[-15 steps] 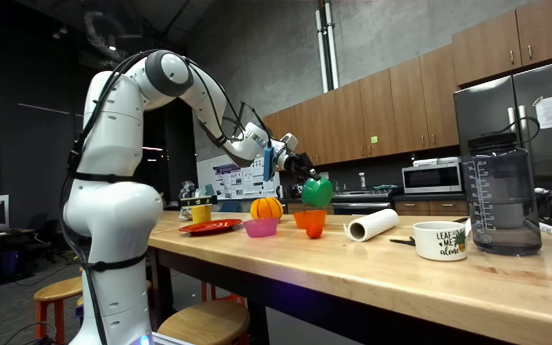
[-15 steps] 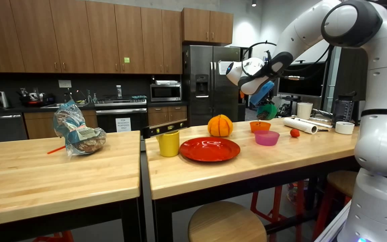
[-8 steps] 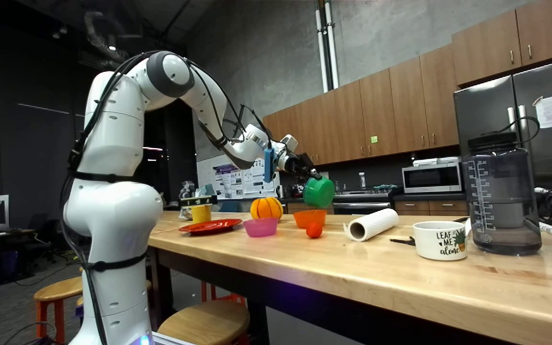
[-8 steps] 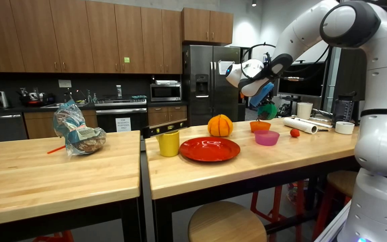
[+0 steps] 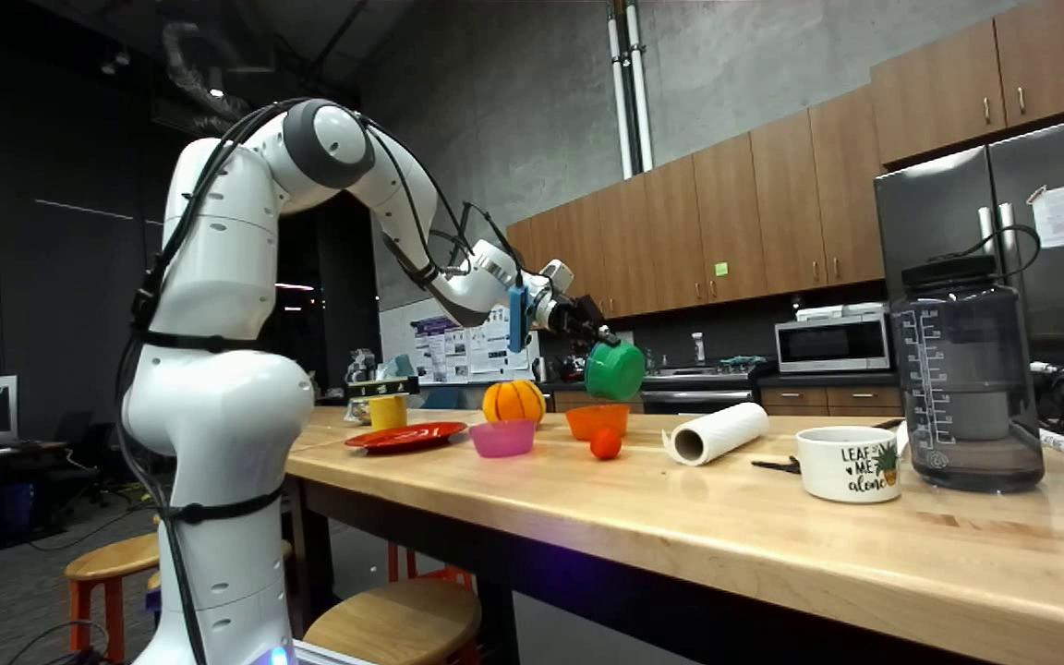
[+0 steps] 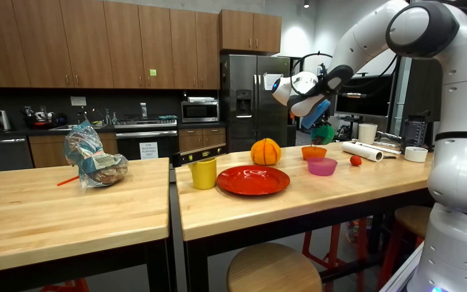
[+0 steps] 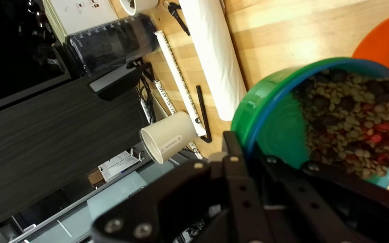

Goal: Pour the contents in the green bowl into the orange bowl

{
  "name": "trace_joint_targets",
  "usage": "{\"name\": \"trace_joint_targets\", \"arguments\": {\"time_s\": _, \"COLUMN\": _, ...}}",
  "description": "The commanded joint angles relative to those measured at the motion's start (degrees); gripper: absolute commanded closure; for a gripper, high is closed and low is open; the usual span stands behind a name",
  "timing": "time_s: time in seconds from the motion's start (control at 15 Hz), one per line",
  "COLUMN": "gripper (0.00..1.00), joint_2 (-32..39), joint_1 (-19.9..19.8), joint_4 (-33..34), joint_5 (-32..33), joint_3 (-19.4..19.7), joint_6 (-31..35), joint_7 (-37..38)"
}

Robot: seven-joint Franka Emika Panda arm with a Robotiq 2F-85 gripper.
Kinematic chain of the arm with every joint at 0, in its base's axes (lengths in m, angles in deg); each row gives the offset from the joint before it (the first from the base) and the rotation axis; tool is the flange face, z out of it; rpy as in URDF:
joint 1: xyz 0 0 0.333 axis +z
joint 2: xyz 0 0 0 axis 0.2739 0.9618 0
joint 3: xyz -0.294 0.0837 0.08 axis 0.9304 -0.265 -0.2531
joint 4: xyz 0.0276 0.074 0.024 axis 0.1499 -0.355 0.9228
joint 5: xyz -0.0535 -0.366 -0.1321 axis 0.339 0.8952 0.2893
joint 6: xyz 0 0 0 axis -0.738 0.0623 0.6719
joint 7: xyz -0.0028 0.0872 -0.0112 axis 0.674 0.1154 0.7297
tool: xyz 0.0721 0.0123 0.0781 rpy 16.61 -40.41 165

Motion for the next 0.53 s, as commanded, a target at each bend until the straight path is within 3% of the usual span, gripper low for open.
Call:
{"name": "trace_joint_targets", "arguments": {"time_s": 0.0, "gripper": 0.98, "joint_2": -0.5, "joint_1": 0.3, "joint_4": 0.0, "joint_5": 1.6, "joint_3": -0.2, "joint_6": -1.2, "joint_7": 0.9}}
{"name": "trace_joint_targets", "arguments": {"time_s": 0.47, "gripper": 0.98, "joint_2": -0.7, "joint_1": 0.5, "joint_4": 0.2, "joint_5": 1.8, "joint_3": -0.4, "joint_6": -1.6, "joint_7": 3.0}}
